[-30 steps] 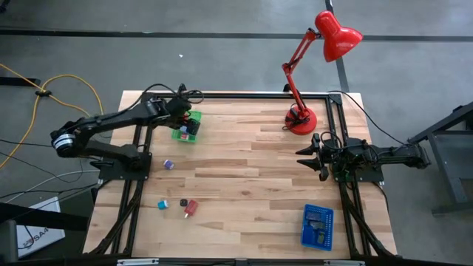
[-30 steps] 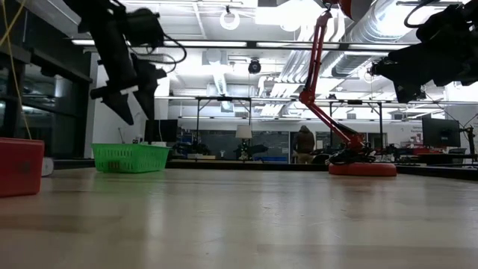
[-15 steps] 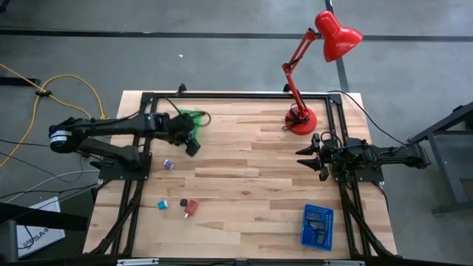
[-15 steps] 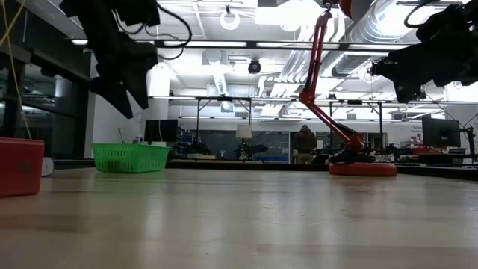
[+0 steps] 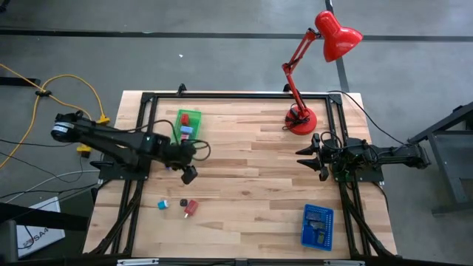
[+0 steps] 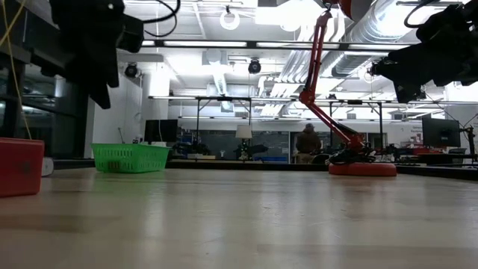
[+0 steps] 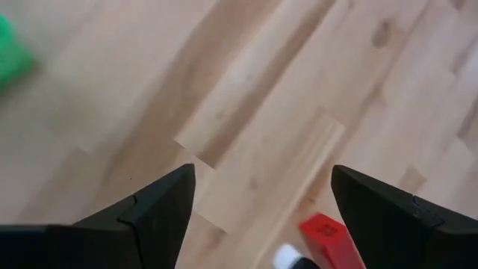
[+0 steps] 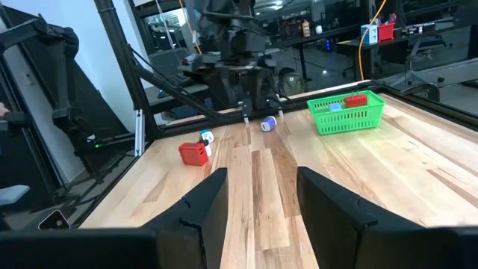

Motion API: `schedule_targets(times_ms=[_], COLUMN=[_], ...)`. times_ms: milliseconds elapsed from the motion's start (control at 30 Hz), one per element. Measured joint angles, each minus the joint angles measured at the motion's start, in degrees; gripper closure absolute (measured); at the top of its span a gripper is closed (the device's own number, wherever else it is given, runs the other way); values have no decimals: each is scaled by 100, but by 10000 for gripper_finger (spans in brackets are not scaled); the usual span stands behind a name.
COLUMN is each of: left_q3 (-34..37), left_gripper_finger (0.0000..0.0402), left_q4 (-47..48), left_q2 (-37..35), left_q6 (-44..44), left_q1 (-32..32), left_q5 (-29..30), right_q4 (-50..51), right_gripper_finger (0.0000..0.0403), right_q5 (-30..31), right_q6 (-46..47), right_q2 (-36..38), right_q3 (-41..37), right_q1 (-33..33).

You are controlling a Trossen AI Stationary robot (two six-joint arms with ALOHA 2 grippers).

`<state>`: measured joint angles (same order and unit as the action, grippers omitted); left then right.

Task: Pick & Place Office items
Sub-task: Put the red charger adapter into the green bin

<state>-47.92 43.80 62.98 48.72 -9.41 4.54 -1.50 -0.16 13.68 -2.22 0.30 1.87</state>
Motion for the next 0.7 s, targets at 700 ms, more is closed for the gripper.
schedule_targets(times_ms=[700], left_q3=[-606], left_gripper_finger=[96], left_q4=[-33], left_q2=[778], left_q6=[2952], left_q1=[-1385], left_q5=[-1393], right_q4=[0], right_gripper_finger=[256], right_q5=[0], right_q6=[1], right_q2=[0], right_q3=[0], right_q1=[2])
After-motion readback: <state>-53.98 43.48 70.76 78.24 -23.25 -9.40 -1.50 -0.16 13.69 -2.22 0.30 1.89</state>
